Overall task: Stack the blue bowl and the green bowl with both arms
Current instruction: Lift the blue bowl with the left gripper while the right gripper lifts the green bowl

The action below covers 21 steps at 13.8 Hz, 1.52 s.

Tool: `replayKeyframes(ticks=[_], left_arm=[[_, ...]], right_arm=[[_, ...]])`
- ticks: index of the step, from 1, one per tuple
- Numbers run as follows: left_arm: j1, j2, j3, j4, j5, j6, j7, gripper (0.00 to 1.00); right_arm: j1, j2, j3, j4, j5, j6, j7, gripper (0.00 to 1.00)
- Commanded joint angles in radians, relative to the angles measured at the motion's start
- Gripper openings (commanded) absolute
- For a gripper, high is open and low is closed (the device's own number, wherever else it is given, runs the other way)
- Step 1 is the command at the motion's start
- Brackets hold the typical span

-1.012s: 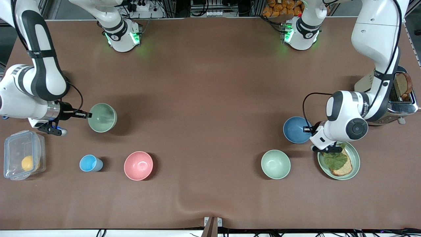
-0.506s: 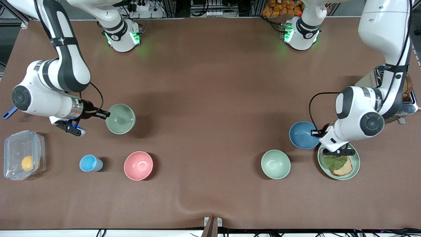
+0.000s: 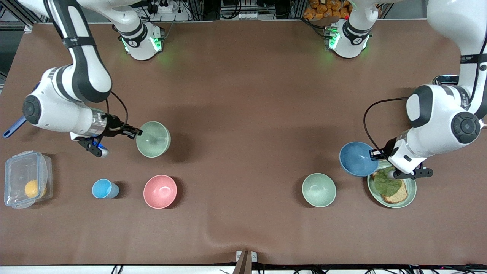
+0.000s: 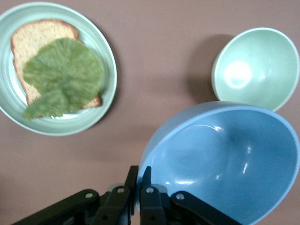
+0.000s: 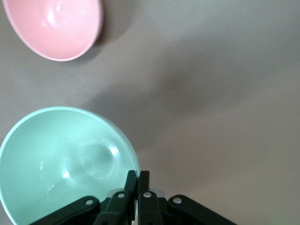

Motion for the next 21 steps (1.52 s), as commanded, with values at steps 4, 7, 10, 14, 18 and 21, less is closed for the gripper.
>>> replayKeyframes(ticks=[4, 7, 10, 14, 18, 21], left_arm=[[-0.033, -0.024, -0.051, -0.010, -0.049, -0.032, -0.180, 0.00], [-0.033, -0.023, -0.133, -0.005, -0.049, -0.021, -0.318, 0.00], [-0.065, 0.009, -0.171, 0.035, -0.048, -0.007, -0.459, 0.00], [-0.103, 0.002, -0.174, 0.039, -0.049, -0.007, -0.547, 0.00], [-0.128, 0.011, -0.174, 0.055, -0.071, -0.007, -0.557, 0.00], [-0.127, 0.020, -0.174, 0.066, -0.071, -0.007, -0.553, 0.00]], right_arm=[[0.181, -0.022, 0.015, -0.045, 0.005, 0.131, 0.294, 0.00], [0.290, -0.040, 0.015, -0.139, 0.001, 0.277, 0.380, 0.00], [0.411, -0.046, 0.015, -0.216, -0.004, 0.391, 0.503, 0.00], [0.497, -0.025, 0.016, -0.236, -0.107, 0.446, 0.663, 0.00], [0.539, -0.004, 0.018, -0.339, -0.113, 0.651, 0.669, 0.00], [0.562, 0.013, 0.018, -0.341, -0.113, 0.659, 0.704, 0.00]])
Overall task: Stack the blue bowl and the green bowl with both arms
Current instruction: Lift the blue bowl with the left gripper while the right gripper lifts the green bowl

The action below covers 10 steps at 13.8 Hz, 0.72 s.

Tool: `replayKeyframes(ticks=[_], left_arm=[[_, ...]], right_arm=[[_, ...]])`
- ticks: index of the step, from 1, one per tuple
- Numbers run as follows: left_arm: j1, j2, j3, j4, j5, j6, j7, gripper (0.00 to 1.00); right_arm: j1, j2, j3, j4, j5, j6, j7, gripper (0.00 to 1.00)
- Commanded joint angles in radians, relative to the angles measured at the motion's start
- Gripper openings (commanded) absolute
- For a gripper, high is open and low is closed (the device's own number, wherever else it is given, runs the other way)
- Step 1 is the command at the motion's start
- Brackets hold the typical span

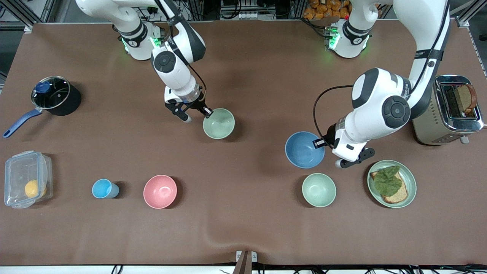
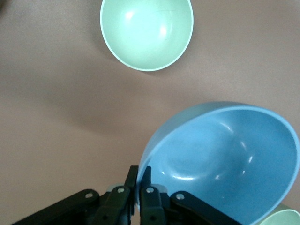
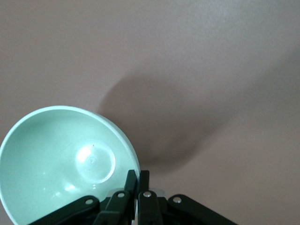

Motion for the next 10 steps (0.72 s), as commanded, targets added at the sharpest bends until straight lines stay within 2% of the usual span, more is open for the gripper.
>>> replayKeyframes(ticks=[1, 7, 10], left_arm=[[-0.005, 0.015, 0.001, 0.027, -0.022, -0.003, -0.015, 0.00], [-0.003, 0.026, 0.001, 0.024, -0.010, -0.003, -0.009, 0.00], [-0.012, 0.046, 0.003, 0.024, -0.006, 0.022, -0.020, 0.00]], right_arm=[[0.030, 0.006, -0.007, -0.013, -0.015, 0.026, 0.054, 0.00], [0.066, 0.046, -0.007, -0.036, -0.015, 0.131, 0.081, 0.00], [0.067, 0.055, -0.007, -0.041, -0.013, 0.139, 0.081, 0.00]])
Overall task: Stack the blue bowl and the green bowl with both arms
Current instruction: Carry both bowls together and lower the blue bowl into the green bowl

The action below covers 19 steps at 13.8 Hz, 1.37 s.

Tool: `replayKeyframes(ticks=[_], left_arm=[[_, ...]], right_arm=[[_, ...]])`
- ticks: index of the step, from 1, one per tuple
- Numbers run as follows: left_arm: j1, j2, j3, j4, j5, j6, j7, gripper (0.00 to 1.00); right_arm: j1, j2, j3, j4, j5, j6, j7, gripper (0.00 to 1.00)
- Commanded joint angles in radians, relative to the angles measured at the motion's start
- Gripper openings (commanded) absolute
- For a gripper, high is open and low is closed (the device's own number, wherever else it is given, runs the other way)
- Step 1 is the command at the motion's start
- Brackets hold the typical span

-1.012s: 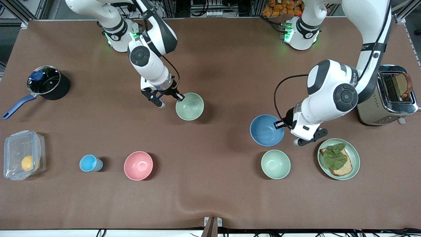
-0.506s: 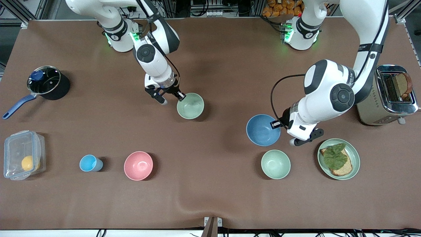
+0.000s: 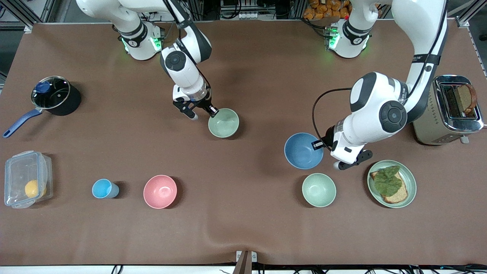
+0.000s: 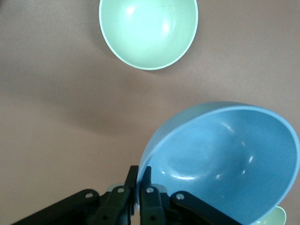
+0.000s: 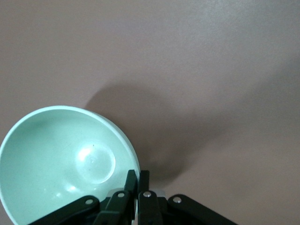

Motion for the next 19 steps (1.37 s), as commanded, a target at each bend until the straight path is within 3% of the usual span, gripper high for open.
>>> replayKeyframes(ticks=[1, 2, 4, 5, 6, 9, 14, 19], left_arm=[[-0.025, 0.023, 0.000, 0.017, -0.008, 0.033, -0.023, 0.00], [-0.054, 0.055, 0.002, 0.021, -0.011, 0.065, -0.039, 0.00], [-0.120, 0.097, 0.008, 0.021, 0.000, 0.141, -0.137, 0.00], [-0.124, 0.100, 0.005, 0.021, 0.013, 0.142, -0.156, 0.00], [-0.140, 0.098, 0.002, 0.018, 0.017, 0.142, -0.161, 0.00], [-0.186, 0.100, 0.000, 0.020, 0.004, 0.141, -0.199, 0.00], [-0.215, 0.105, -0.049, 0.018, -0.028, 0.141, -0.230, 0.00], [-0.287, 0.132, -0.050, 0.021, -0.092, 0.139, -0.293, 0.00]], right_arm=[[0.015, -0.004, -0.008, -0.017, -0.013, 0.027, 0.033, 0.00], [0.015, 0.001, -0.008, -0.016, -0.013, 0.027, 0.060, 0.08], [0.012, 0.004, -0.009, -0.013, -0.013, 0.026, 0.082, 0.75], [0.010, 0.004, -0.009, -0.013, -0.013, 0.026, 0.085, 0.93], [0.010, 0.004, -0.009, -0.011, -0.013, 0.024, 0.103, 1.00], [-0.008, -0.022, -0.018, 0.001, -0.006, -0.014, 0.139, 1.00], [-0.132, -0.090, -0.035, 0.084, 0.004, -0.293, 0.131, 1.00], [-0.185, -0.076, -0.075, 0.090, 0.208, -0.289, 0.110, 1.00]])
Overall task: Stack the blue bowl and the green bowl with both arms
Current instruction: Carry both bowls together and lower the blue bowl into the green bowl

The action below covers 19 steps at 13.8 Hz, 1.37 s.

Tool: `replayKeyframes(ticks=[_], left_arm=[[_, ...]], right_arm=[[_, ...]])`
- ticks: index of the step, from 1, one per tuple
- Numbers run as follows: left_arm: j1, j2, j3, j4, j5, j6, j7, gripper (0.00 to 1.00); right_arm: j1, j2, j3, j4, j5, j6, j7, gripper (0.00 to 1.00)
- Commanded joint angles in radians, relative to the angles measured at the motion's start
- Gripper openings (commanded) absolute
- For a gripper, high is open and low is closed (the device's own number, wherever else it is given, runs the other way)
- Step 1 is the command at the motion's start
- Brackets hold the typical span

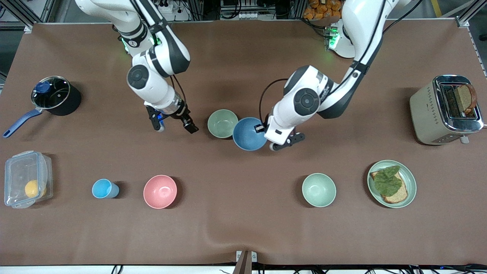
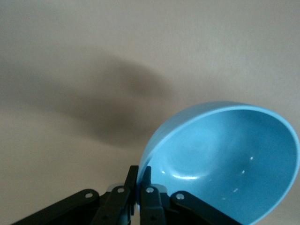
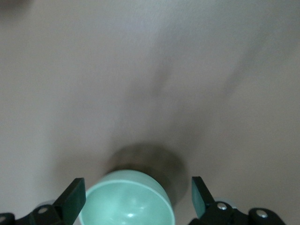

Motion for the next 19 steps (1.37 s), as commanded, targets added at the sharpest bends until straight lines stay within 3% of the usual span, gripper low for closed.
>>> replayKeyframes(ticks=[1, 3, 8, 11, 14, 19], left_arm=[[-0.037, 0.024, 0.003, 0.013, -0.057, -0.004, -0.021, 0.00], [-0.086, 0.055, 0.004, 0.016, -0.066, 0.003, -0.039, 0.00], [-0.149, 0.109, 0.007, 0.053, -0.062, 0.054, -0.079, 0.00], [-0.171, 0.119, 0.007, 0.058, -0.060, 0.069, -0.103, 0.00], [-0.197, 0.138, 0.012, 0.056, -0.055, 0.104, -0.116, 0.00], [-0.200, 0.156, 0.013, 0.058, -0.052, 0.128, -0.120, 0.00]], right_arm=[[-0.024, 0.047, -0.002, -0.001, 0.132, -0.001, -0.011, 1.00], [-0.030, 0.078, -0.002, -0.003, 0.251, 0.004, -0.106, 1.00], [-0.019, 0.162, -0.003, -0.014, 0.685, 0.004, -0.514, 1.00], [-0.012, 0.204, 0.000, -0.014, 0.763, 0.057, -0.522, 1.00], [0.002, 0.216, 0.002, -0.012, 0.917, 0.059, -0.530, 1.00], [0.022, 0.218, 0.002, -0.003, 1.017, 0.067, -0.534, 1.00]])
